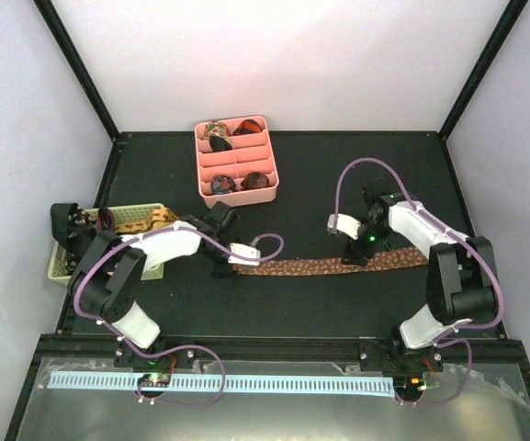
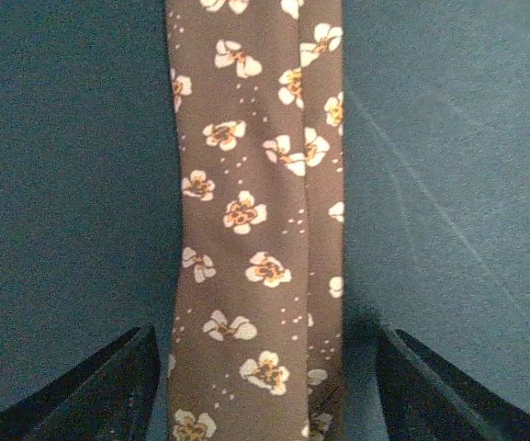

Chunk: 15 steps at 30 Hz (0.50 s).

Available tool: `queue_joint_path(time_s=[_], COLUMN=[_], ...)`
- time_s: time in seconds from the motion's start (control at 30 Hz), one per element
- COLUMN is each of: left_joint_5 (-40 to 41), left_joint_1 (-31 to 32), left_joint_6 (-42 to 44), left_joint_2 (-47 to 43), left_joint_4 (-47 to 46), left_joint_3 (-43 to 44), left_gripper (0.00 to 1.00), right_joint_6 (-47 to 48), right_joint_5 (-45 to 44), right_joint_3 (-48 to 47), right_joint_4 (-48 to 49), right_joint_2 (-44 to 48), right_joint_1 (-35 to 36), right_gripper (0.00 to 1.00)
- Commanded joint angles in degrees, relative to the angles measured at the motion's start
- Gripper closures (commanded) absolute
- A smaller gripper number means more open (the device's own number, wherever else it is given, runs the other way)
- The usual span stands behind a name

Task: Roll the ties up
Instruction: Smooth out the tie at the center of the board.

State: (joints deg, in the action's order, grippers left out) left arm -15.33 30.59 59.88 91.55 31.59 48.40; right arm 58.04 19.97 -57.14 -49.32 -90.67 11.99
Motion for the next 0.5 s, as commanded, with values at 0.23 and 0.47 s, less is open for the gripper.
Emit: queue_joint_path(time_s=[0.23, 0.47], left_joint_5=[8.2, 0.2], left_joint_1=[1.6, 1.7], left_joint_6=[0.1, 0.7], left_joint_2=[-8.4, -15.7], left_joint_4=[-11.4, -7.3], left_joint_3=[-8.3, -9.3], left_gripper=[0.68, 0.31], right_joint_6=[1.0, 2.5], right_joint_5=[1.7, 2.7], right_joint_3=[-0.9, -0.8], right_joint_4=[-1.5, -3.4], right_joint_2=[2.8, 3.5], right_joint_1=[-3.3, -6.4], right_gripper=[0.15, 0.15])
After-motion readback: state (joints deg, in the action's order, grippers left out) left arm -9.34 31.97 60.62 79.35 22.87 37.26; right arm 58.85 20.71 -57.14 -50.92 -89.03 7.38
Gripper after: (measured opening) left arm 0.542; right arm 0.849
